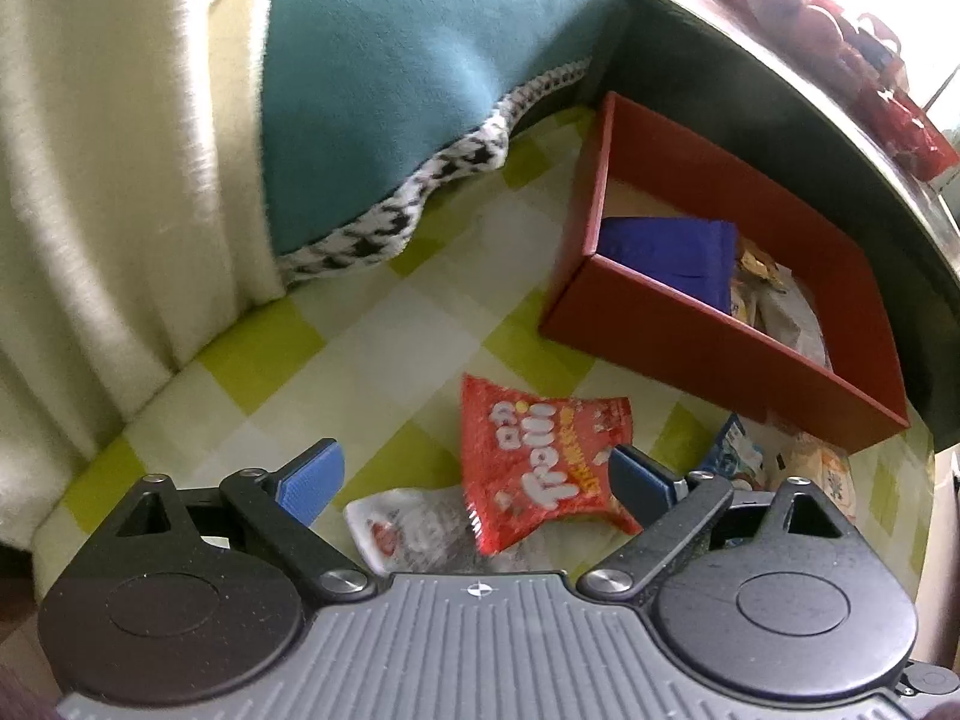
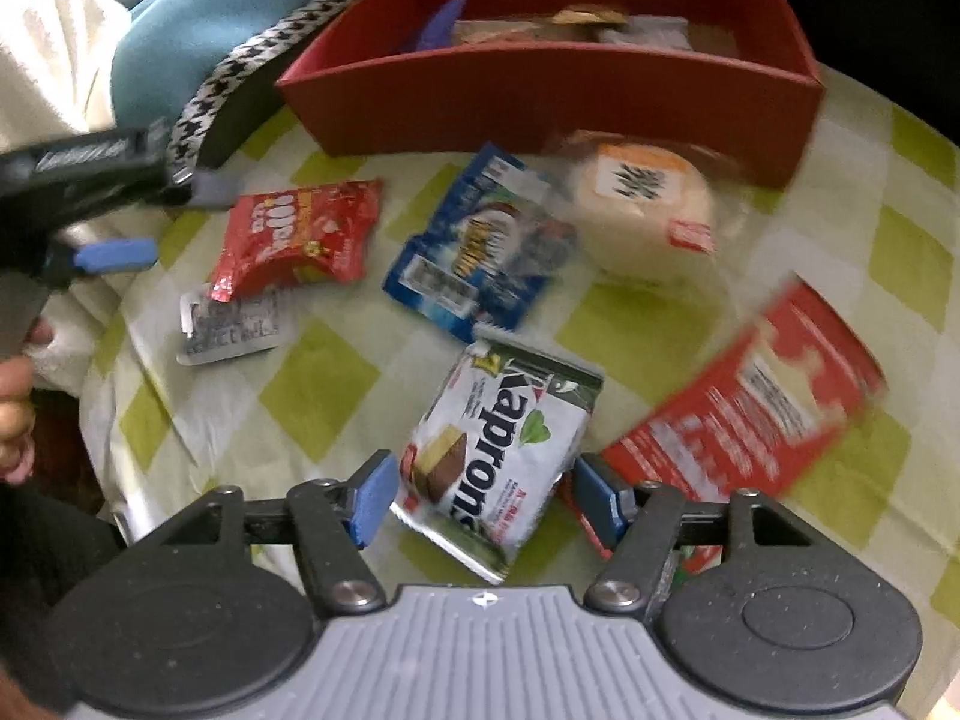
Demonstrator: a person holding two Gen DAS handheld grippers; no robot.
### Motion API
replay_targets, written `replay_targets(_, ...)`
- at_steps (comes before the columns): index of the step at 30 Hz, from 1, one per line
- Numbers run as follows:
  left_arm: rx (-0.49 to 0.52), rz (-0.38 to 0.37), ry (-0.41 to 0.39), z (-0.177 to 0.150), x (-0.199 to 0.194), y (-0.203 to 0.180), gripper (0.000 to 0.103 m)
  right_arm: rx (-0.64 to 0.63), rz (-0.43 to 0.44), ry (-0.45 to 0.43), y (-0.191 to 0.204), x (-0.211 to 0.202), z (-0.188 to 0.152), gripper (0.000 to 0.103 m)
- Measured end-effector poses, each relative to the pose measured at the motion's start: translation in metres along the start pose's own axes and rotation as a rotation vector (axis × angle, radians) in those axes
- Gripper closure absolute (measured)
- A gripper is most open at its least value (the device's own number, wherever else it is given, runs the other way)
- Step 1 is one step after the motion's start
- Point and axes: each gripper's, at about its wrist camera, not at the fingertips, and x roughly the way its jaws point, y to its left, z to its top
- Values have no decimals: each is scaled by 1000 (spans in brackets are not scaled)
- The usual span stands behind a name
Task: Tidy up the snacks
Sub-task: 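Move both tools back over the snacks toward the Trolli bag and Kapronos wafer, then close the left tool on the red Trolli bag while the right tool grasps the Kapronos wafer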
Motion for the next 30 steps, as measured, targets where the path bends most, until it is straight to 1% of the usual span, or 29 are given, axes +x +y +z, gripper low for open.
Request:
replay_targets(2,56,-4,-15,6,5,-14,6,-54,-19,3,8,3,-1,37)
replay_targets(5,166,2,-42,12,16,-37,6,-137,-48,4,18,6,-4,36)
replay_targets(7,246,-20,-40,15,24,-51,5,-139,-39,4,17,5,-3,35)
replay_targets(9,332,-58,-17,15,36,-65,5,-116,-21,5,12,2,-2,35)
replay_targets(12,428,-51,14,13,56,-78,5,-95,-15,4,6,-1,-1,35)
replay_targets(14,461,-51,42,13,67,-79,6,-82,-4,7,4,-2,0,35)
replay_targets(16,470,-61,69,13,74,-77,6,-80,-1,8,2,-3,0,35)
replay_targets(19,453,-88,114,9,74,-69,6,-97,-19,6,3,-3,3,35)
replay_targets(21,437,-103,130,1,68,-65,6,-108,-30,3,4,-5,3,35)
replay_targets(23,408,-144,159,-7,60,-60,6,-105,-32,1,2,-7,2,35)
replay_targets(25,394,-163,165,-15,52,-58,6,-102,-43,-3,-1,-10,1,35)
replay_targets(27,392,-146,147,-19,47,-56,6,-93,-50,-6,-4,-11,0,35)
replay_targets(30,361,-86,127,-20,51,-56,6,-76,-39,-12,-7,-14,-2,35)
